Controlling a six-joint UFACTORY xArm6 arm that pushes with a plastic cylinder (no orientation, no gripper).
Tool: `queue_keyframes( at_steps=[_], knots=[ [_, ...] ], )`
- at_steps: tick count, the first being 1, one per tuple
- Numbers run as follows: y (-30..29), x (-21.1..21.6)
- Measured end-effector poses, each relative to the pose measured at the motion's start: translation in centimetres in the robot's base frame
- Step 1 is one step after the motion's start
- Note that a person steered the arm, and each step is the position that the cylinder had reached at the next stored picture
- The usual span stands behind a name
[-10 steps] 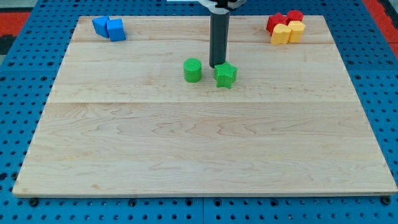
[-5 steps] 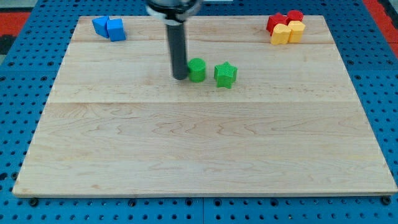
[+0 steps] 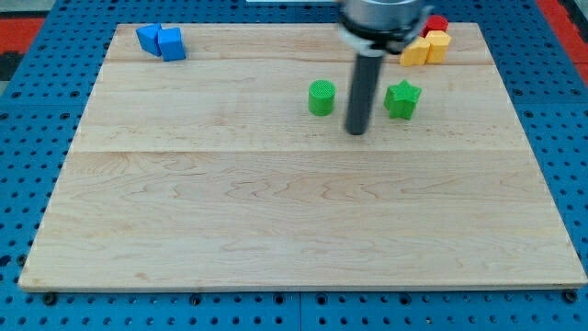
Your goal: Push the green circle and the green star towards the center right
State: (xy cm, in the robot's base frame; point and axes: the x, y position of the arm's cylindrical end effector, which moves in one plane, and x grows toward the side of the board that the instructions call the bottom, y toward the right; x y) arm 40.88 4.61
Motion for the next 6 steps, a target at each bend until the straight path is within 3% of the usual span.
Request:
queue_keyframes(
  at_steps=[1, 2, 5, 6],
  knots=[
    [-5.5, -1.7],
    [-6.2, -4.1],
    [6.8, -5.8],
    [7.5, -5.8]
  ],
)
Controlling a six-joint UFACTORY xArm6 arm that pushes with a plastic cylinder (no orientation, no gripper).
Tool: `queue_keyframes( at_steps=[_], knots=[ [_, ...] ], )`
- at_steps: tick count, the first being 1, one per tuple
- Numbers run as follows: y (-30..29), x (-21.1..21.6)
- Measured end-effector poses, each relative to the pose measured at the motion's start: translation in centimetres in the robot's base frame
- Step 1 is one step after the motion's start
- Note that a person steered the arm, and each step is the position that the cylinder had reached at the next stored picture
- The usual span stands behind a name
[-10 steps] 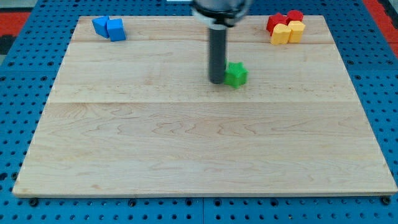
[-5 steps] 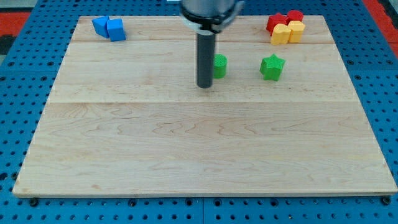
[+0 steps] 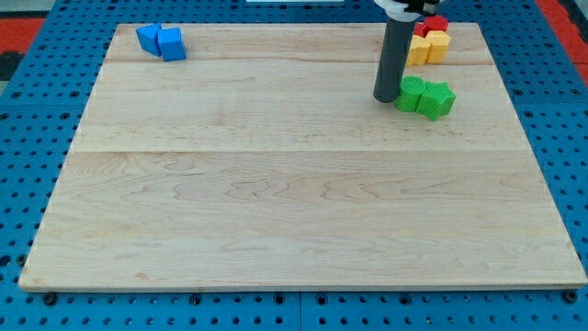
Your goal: Push the green circle and the green star towards the center right
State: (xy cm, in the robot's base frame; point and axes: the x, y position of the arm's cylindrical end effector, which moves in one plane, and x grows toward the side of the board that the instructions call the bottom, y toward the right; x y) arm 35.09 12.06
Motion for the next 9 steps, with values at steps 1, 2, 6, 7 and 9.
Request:
queue_keyframes(
  at_steps=[1, 2, 6, 7, 9],
  knots=[
    [-2.3, -1.2],
    [-2.5, -4.2],
    [2.0, -2.4],
    [2.0, -2.2],
    [-2.0, -2.6]
  ],
)
